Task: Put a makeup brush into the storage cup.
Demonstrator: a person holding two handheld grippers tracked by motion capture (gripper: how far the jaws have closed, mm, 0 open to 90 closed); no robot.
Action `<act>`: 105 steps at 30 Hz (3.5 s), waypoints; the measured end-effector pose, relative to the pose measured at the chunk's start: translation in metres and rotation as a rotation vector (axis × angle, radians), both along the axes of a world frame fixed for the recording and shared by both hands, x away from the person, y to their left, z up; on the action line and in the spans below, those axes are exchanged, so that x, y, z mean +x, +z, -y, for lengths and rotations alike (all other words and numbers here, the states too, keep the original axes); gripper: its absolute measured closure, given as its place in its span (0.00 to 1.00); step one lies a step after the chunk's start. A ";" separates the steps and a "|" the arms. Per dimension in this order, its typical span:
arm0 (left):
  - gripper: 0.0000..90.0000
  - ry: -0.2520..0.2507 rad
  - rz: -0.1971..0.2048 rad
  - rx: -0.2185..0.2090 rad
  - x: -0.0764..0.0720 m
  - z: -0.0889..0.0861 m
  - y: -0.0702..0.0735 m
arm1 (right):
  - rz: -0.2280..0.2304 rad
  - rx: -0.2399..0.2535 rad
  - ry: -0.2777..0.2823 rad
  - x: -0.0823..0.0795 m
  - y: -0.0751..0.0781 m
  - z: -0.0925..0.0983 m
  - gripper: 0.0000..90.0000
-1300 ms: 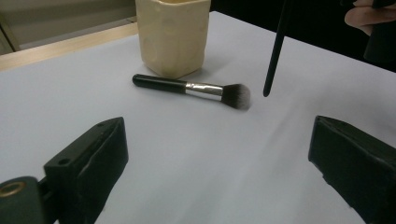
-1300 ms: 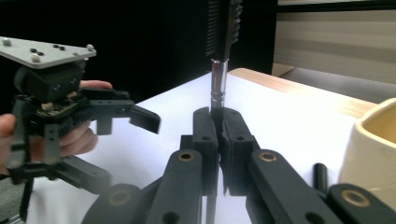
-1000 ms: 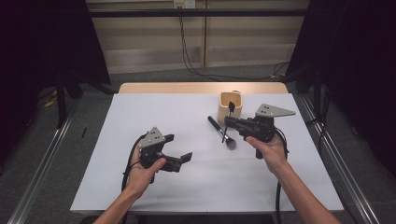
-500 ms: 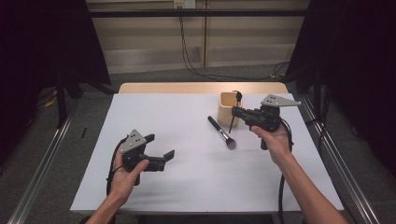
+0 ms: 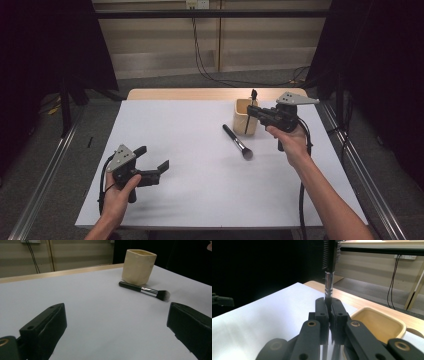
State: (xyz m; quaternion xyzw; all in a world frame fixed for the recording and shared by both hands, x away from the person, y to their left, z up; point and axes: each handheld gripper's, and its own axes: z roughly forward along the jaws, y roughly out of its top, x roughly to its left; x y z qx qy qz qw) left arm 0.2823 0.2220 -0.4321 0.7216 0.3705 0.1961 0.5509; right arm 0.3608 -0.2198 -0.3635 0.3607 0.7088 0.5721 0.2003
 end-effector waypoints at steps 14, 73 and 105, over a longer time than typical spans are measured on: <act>0.02 0.043 0.042 0.007 -0.012 -0.028 -0.012 | 0.016 0.019 -0.031 0.011 0.008 0.005 0.96; 0.03 0.053 0.047 0.005 -0.015 -0.036 -0.014 | -0.004 -0.041 -0.164 0.072 -0.006 0.004 0.96; 0.03 0.041 0.034 0.026 -0.014 -0.036 -0.016 | -0.076 -0.049 -0.154 0.076 -0.039 0.002 0.96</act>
